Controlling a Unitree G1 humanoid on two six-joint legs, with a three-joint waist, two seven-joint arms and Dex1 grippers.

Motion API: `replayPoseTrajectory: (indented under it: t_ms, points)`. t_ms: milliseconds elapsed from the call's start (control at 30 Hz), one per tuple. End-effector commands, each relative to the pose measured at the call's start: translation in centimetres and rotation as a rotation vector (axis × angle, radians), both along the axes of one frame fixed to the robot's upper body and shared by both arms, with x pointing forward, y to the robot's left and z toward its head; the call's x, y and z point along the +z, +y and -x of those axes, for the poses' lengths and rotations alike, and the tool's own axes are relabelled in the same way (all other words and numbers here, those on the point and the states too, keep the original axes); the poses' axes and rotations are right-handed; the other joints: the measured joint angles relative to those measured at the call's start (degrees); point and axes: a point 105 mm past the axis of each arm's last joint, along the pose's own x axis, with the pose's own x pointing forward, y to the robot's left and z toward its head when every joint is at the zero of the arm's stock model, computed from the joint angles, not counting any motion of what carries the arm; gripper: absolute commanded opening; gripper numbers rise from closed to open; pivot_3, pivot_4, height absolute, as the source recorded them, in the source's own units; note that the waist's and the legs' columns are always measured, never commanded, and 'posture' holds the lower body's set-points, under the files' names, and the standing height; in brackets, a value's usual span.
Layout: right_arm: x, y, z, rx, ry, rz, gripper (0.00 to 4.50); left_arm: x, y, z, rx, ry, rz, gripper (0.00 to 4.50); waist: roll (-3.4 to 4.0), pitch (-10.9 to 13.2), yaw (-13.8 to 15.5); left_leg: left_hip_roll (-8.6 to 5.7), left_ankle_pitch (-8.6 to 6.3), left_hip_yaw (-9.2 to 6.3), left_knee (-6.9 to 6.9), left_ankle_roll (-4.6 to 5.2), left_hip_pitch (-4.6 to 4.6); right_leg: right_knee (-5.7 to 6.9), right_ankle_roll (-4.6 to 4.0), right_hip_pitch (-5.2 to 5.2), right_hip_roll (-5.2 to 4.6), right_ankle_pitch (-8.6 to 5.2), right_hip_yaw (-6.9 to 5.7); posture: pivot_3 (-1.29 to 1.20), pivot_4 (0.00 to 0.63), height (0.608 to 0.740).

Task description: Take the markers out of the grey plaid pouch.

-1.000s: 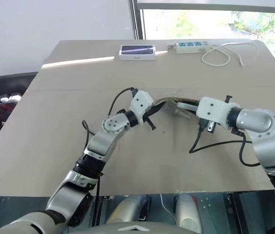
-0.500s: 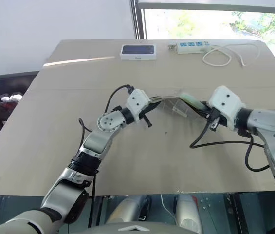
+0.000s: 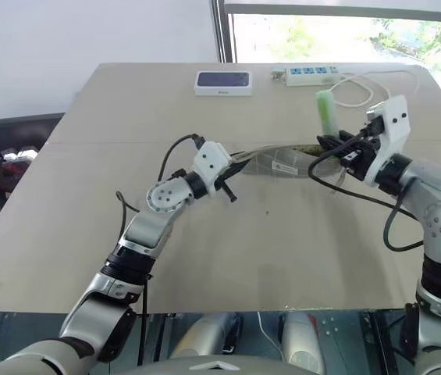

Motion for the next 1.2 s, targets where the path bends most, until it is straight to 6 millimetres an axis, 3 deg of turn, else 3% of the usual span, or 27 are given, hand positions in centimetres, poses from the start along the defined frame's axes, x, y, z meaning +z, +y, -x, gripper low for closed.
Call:
replayPoseTrajectory:
  t_ms: [33, 167, 333, 500, 533, 667, 833, 900, 1000, 1033, 1100, 1200]
  points:
    - [3.2, -4.1, -0.2, -0.179, -0.080, -0.154, 0.41, 1.2, 4.2, -1.6, 0.167, -0.046, 0.011, 0.00, 0.00, 0.00, -0.22, 0.00, 0.00, 0.00, 0.00, 0.00, 0.01, 0.01, 0.00, 0.00, 0.00, 0.00, 0.01, 0.00, 0.150, 0.738]
    - [4.6, -4.1, -0.5, -0.179, -0.095, -0.345, 0.41, 1.2, 3.8, -1.5, 0.158, -0.045, 0.012, 0.00, 0.00, 0.00, -0.36, 0.01, 0.00, 0.02, 0.01, 0.00, 0.03, 0.09, 0.00, -0.01, 0.01, 0.00, 0.06, 0.00, 0.150, 0.738]
    - [5.4, -1.3, -0.1, -0.094, -0.141, -0.426, 0.41, 1.2, 2.5, -1.0, 0.122, -0.040, 0.023, 0.00, 0.01, -0.01, -0.74, 0.01, 0.00, 0.02, 0.00, 0.00, 0.02, 0.10, 0.00, -0.04, 0.01, 0.00, 0.10, 0.00, 0.150, 0.738]
    - [5.5, -0.5, -1.0, -0.138, -0.131, -0.585, 0.41, 1.2, 1.5, -0.7, 0.100, -0.036, 0.032, 0.00, 0.03, -0.02, -1.15, 0.00, 0.00, 0.03, 0.04, 0.00, 0.02, 0.17, 0.00, -0.04, 0.00, 0.00, 0.10, 0.00, 0.150, 0.738]
    - [5.1, -0.3, -1.0, -0.145, -0.123, -0.556, 0.41, 1.2, 1.5, -0.7, 0.098, -0.036, 0.031, 0.00, 0.03, -0.02, -1.23, 0.00, 0.00, 0.03, 0.05, 0.00, 0.02, 0.19, 0.00, -0.05, 0.00, 0.00, 0.10, 0.00, 0.150, 0.738]
    - [0.6, -1.9, -0.9, -0.199, -0.048, -0.111, 0.41, 1.5, 2.3, -0.8, 0.123, -0.046, 0.023, 0.00, 0.04, -0.02, -1.12, -0.02, 0.00, 0.01, 0.01, 0.01, -0.02, 0.17, 0.00, -0.10, 0.01, 0.00, 0.00, 0.00, 0.150, 0.738]
    - [-6.5, -7.2, 1.2, -0.221, 0.158, 0.486, 0.41, 1.3, 4.8, -0.7, 0.168, -0.051, -0.021, 0.00, 0.04, -0.02, -1.32, -0.03, 0.00, 0.07, -0.01, 0.02, -0.05, 0.06, 0.01, -0.11, 0.01, -0.01, 0.00, 0.00, 0.150, 0.738]
    - [-7.6, -8.5, 1.8, -0.224, 0.196, 0.596, 0.41, 1.0, 5.4, -0.4, 0.173, -0.049, -0.040, 0.00, 0.06, -0.03, -1.65, 0.01, 0.00, 0.14, -0.04, 0.01, 0.03, 0.10, 0.01, -0.10, 0.02, 0.00, 0.08, 0.00, 0.150, 0.738]
    - [-8.1, -9.2, 1.8, -0.237, 0.215, 0.620, 0.41, 0.4, 6.3, 0.1, 0.186, -0.034, -0.060, 0.00, 0.06, -0.03, -1.79, 0.09, 0.00, 0.29, -0.03, 0.01, 0.16, 0.23, 0.00, -0.09, 0.08, 0.00, 0.26, 0.00, 0.150, 0.738]
    - [-8.2, -9.2, 1.7, -0.235, 0.212, 0.625, 1.42, 0.2, 6.4, 0.2, 0.189, -0.030, -0.065, 0.00, 0.06, -0.03, -1.64, 0.09, 0.00, 0.29, -0.02, 0.01, 0.18, 0.26, 0.01, -0.08, 0.08, 0.00, 0.27, 0.00, 0.150, 0.738]
    - [-7.8, -9.3, 1.2, -0.261, 0.173, 0.622, 1.99, -0.2, 6.7, 0.4, 0.196, -0.023, -0.077, 0.00, 0.05, -0.03, -1.39, 0.10, 0.00, 0.24, 0.00, 0.01, 0.18, 0.26, 0.01, -0.05, 0.09, 0.00, 0.24, 0.00, 0.150, 0.738]
    - [-6.6, -9.9, 0.2, -0.336, 0.096, 0.630, 3.46, -0.4, 7.0, 0.7, 0.205, -0.013, -0.078, 0.00, 0.05, -0.03, -1.15, 0.09, 0.00, 0.24, 0.04, 0.01, 0.17, 0.24, 0.00, -0.04, 0.08, 0.00, 0.23, 0.00, 0.150, 0.738]
